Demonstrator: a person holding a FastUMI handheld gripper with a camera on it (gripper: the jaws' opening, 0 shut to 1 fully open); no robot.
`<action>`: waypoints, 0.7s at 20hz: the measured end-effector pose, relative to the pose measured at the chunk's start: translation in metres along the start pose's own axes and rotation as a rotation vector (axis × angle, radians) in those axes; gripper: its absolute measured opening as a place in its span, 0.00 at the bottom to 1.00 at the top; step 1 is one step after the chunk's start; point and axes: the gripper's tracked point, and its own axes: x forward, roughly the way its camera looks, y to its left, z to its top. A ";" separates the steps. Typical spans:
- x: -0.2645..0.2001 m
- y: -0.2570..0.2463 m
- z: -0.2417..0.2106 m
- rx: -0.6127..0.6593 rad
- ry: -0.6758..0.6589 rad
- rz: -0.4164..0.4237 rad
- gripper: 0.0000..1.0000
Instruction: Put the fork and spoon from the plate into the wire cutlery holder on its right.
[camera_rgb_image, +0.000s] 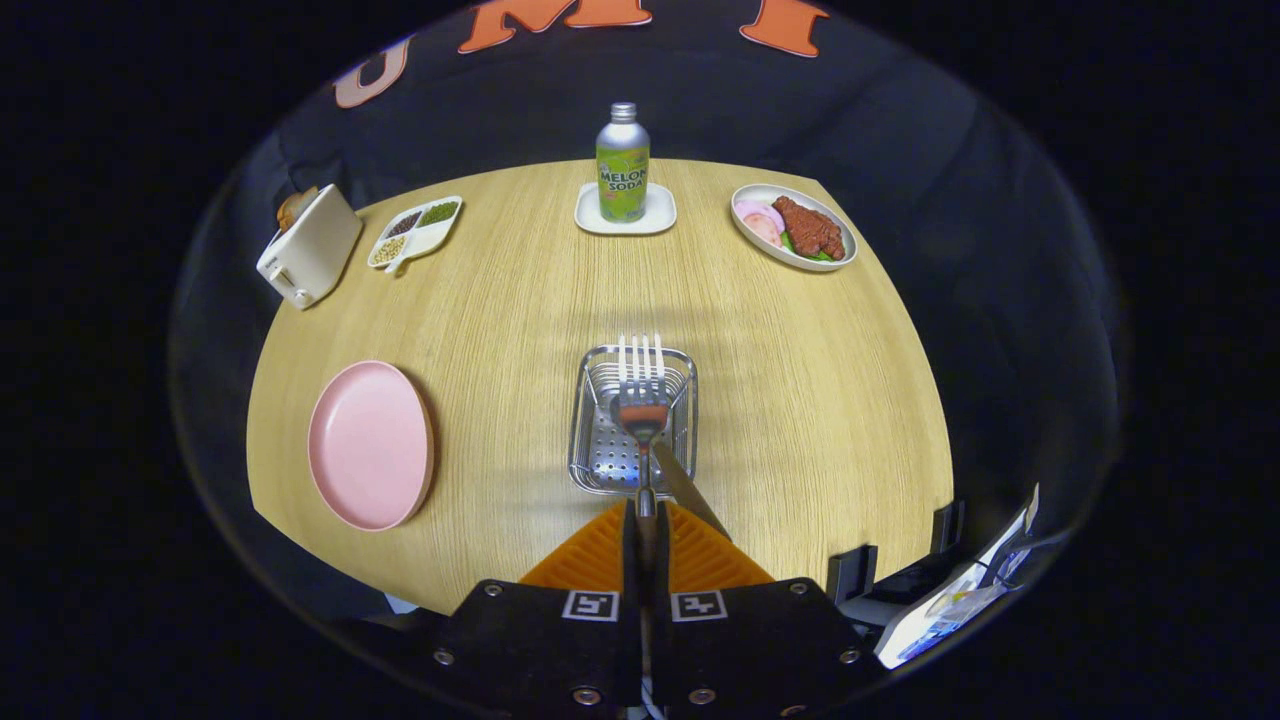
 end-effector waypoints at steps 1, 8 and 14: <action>0.002 0.001 -0.001 0.005 0.020 0.010 0.05; 0.001 0.003 0.008 0.002 0.027 0.045 0.09; -0.013 0.002 0.040 0.023 -0.101 0.065 0.11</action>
